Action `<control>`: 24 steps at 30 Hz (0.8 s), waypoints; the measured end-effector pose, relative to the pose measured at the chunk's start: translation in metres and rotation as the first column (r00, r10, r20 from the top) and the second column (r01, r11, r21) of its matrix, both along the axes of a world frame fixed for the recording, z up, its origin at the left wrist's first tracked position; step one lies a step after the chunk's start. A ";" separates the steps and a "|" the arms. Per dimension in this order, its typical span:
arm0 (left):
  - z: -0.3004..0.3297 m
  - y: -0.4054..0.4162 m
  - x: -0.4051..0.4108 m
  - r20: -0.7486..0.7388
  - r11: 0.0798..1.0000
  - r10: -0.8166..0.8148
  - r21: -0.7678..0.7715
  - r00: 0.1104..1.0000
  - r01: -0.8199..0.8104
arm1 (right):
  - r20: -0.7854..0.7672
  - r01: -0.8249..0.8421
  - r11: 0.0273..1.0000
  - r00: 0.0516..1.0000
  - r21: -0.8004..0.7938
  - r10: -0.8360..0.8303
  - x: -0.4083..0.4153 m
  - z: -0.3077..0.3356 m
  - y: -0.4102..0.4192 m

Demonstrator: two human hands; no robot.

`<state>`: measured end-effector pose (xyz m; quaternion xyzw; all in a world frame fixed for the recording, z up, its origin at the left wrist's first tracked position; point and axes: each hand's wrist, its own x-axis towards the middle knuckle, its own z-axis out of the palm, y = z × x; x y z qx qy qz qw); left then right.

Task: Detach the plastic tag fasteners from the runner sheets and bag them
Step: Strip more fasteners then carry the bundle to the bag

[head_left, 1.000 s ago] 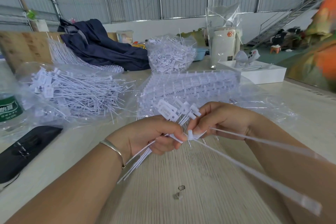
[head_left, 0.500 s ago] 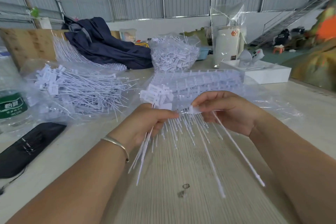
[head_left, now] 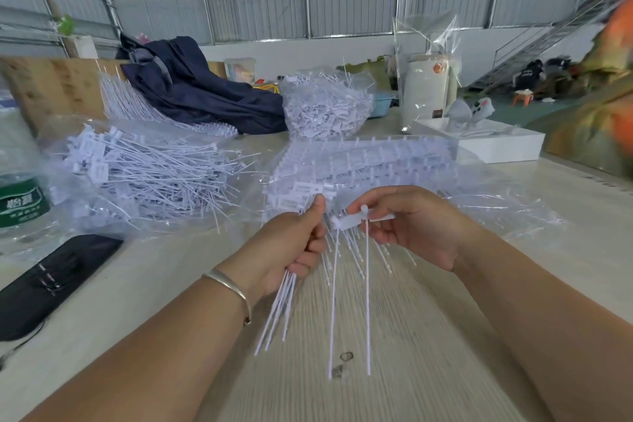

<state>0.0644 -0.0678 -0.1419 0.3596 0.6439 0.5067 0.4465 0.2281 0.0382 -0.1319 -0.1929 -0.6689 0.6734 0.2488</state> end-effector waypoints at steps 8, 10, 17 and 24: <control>0.005 -0.003 -0.007 -0.051 0.996 -0.011 0.089 0.999 0.016 | 0.029 0.093 0.996 0.995 -0.008 -0.092 -0.001 0.000 -0.002; 0.004 -0.002 -0.007 -0.076 0.994 0.021 0.113 0.997 -0.012 | 0.016 0.108 0.994 0.994 -0.013 -0.108 -0.001 0.001 -0.002; 0.006 0.000 -0.015 0.029 0.982 0.053 0.178 0.998 -0.057 | -0.017 0.045 0.998 0.999 -0.035 -0.046 -0.001 0.000 -0.003; 0.015 -0.009 -0.016 0.211 0.972 -0.150 0.211 0.966 0.105 | 0.021 0.030 0.999 0.999 0.021 -0.031 0.000 0.001 -0.006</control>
